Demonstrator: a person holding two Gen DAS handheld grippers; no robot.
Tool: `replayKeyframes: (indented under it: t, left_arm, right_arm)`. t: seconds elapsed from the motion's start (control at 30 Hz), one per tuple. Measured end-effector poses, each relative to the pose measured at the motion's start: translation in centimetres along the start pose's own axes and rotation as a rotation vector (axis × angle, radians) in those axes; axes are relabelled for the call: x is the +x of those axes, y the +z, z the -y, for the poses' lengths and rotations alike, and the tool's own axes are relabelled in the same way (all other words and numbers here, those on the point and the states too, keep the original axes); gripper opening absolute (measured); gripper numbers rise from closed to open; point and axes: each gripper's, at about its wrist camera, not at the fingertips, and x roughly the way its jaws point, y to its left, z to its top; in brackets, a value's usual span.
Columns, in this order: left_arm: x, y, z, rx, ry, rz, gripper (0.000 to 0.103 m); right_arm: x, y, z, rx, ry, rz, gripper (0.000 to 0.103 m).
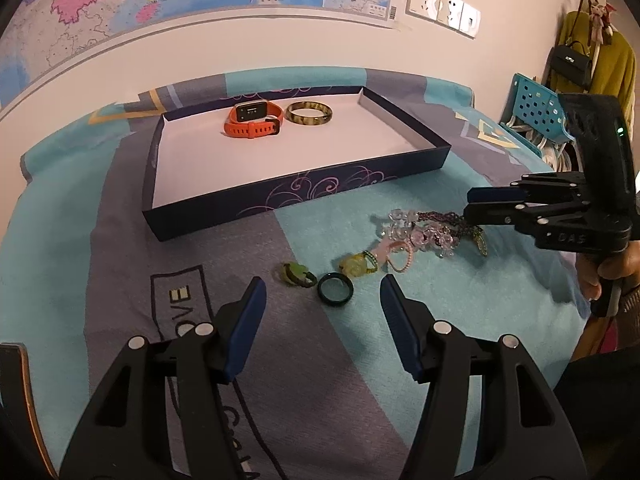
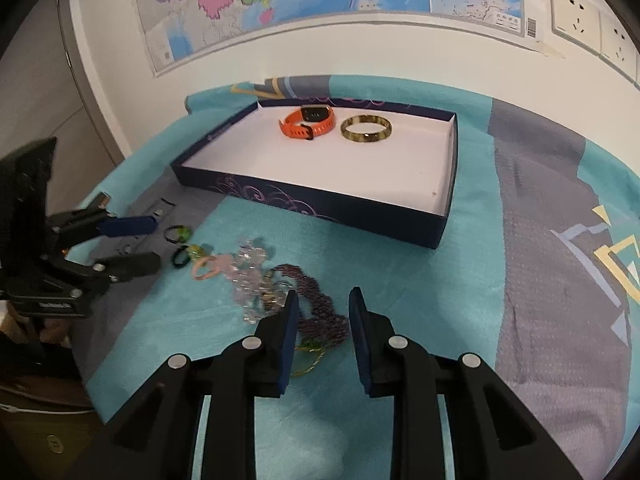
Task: Organize jewelry
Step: 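Move the right tool to the clear crystal bracelet and grasp it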
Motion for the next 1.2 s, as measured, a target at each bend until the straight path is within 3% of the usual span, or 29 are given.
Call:
replayKeyframes:
  t: [0.2, 0.47, 0.53, 0.6, 0.67, 0.7, 0.73, 1.07, 1.2]
  left_arm:
    - [0.2, 0.0, 0.3, -0.003, -0.002, -0.003, 0.061]
    - [-0.1, -0.2, 0.3, -0.007, -0.003, 0.0, 0.061]
    - [-0.2, -0.2, 0.4, -0.003, -0.007, 0.004, 0.061]
    - [-0.2, -0.1, 0.6, 0.003, -0.017, 0.008, 0.061]
    - [-0.4, 0.0, 1.0, 0.016, -0.031, 0.014, 0.061]
    - [-0.5, 0.0, 1.1, 0.021, -0.039, 0.016, 0.061]
    - [-0.6, 0.0, 1.3, 0.028, -0.05, 0.02, 0.061]
    - [0.0, 0.8, 3.6, 0.099, -0.105, 0.024, 0.057]
    - [0.7, 1.4, 4.5, 0.126, -0.108, 0.015, 0.046]
  right_arm:
    - [1.0, 0.4, -3.3, -0.094, 0.047, -0.004, 0.026]
    - [3.6, 1.1, -5.9, -0.203, -0.007, -0.023, 0.034]
    - [3.8, 1.0, -6.1, -0.228, -0.035, -0.028, 0.031]
    - [3.7, 1.0, -6.1, -0.243, -0.053, -0.026, 0.018]
    - [3.4, 1.1, -5.8, -0.23, -0.037, -0.023, 0.016]
    - [3.3, 1.1, -5.6, -0.222, -0.029, -0.022, 0.009]
    - [3.2, 1.2, -5.5, -0.215, -0.024, -0.02, 0.008]
    - [0.9, 3.0, -3.2, -0.073, 0.089, 0.064, 0.008]
    - [0.0, 3.8, -2.2, -0.007, 0.14, 0.098, 0.008]
